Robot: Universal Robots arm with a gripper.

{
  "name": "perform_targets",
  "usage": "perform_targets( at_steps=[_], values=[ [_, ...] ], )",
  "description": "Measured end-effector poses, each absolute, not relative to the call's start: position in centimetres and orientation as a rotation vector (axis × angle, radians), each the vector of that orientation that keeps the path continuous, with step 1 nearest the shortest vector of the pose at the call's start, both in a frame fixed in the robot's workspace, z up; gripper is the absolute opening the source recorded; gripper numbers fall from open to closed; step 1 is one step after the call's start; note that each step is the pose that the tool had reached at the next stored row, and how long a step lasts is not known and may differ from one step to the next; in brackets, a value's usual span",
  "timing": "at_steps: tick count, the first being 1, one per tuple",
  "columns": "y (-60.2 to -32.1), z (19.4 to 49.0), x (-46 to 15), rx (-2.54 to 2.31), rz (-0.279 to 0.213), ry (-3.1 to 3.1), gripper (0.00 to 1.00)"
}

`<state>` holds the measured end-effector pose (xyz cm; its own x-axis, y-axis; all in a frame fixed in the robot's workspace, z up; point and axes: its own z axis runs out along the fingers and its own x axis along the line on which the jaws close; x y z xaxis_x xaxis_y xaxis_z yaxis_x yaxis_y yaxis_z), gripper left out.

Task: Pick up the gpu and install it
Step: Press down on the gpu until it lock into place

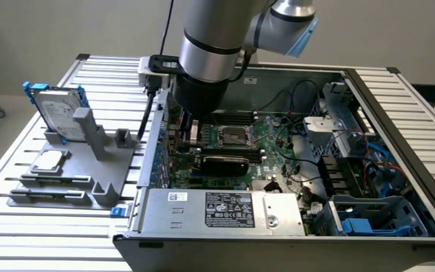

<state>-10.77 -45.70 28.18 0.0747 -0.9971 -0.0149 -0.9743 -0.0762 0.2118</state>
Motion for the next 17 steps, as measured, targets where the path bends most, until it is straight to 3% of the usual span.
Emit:
perform_targets(
  at_steps=[17],
  values=[
    [-45.55,28.96,-11.74,2.162,-0.231,-2.008,0.11]
  ],
)
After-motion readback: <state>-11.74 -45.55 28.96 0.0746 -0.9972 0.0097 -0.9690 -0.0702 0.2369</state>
